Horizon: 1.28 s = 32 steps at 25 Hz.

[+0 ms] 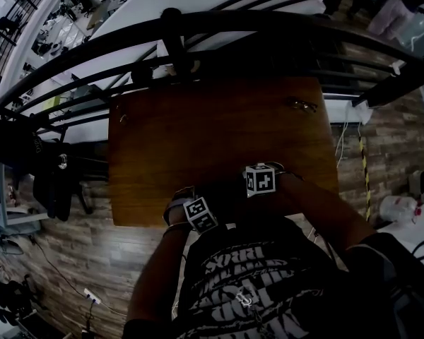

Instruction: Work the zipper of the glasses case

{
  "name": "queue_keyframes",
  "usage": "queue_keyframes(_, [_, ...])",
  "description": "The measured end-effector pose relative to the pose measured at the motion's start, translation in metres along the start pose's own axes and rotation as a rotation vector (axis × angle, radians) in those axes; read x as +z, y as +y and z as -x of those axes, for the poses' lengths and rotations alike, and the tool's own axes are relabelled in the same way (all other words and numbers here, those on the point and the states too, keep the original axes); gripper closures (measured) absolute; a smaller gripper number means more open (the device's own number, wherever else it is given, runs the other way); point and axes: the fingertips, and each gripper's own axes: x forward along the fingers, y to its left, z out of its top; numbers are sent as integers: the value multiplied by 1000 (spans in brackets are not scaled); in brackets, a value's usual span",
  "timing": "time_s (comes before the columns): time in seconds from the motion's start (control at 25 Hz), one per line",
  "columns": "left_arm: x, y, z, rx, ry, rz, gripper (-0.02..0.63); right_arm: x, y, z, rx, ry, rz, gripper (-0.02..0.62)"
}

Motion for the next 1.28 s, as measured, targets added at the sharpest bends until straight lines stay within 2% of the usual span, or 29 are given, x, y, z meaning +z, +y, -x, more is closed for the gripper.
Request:
queue_keyframes(0.16, [0, 0, -1, -5, 3, 9, 347, 3, 3, 11, 56, -87, -148, 597])
queue_keyframes(0.32, [0, -4, 2, -6, 0, 7, 347, 10, -8, 22, -11, -121, -200, 597])
queue_keyframes(0.44, [0, -2, 2, 2, -5, 3, 347, 3, -13, 6, -17, -75, -171, 597])
queue_keyframes(0.64, [0, -1, 1, 7, -3, 3, 347, 1, -10, -11, 7, -17, -60, 572])
queue_keyframes(0.72, [-1, 0, -1, 9, -2, 2, 347, -1, -6, -9, 35, 0, -43, 532])
queue_keyframes(0.76, [-1, 0, -2, 10, -1, 1, 347, -2, -4, -9, 53, 5, -33, 483])
queue_keyframes(0.8, [-2, 0, -3, 10, -1, 2, 347, -2, -2, -10, 67, 6, -23, 472])
queue_keyframes(1.0, [-1, -1, -1, 6, 1, 6, 345, 12, -1, -12, 50, -48, 64, 472])
queue_keyframes(1.08, [-1, -1, 0, 3, 2, 7, 345, 11, 0, -10, 69, -52, 51, 479])
queue_keyframes(1.12, [-2, -2, 0, 0, 3, 9, 345, 8, 0, -9, 75, -46, 44, 503])
queue_keyframes(1.2, [-3, -3, 1, -4, 6, 13, 345, 3, 1, -7, 62, -28, 65, 597])
queue_keyframes(1.28, [-3, -3, 0, -2, 7, 14, 345, 1, 2, -4, 46, -29, 59, 597])
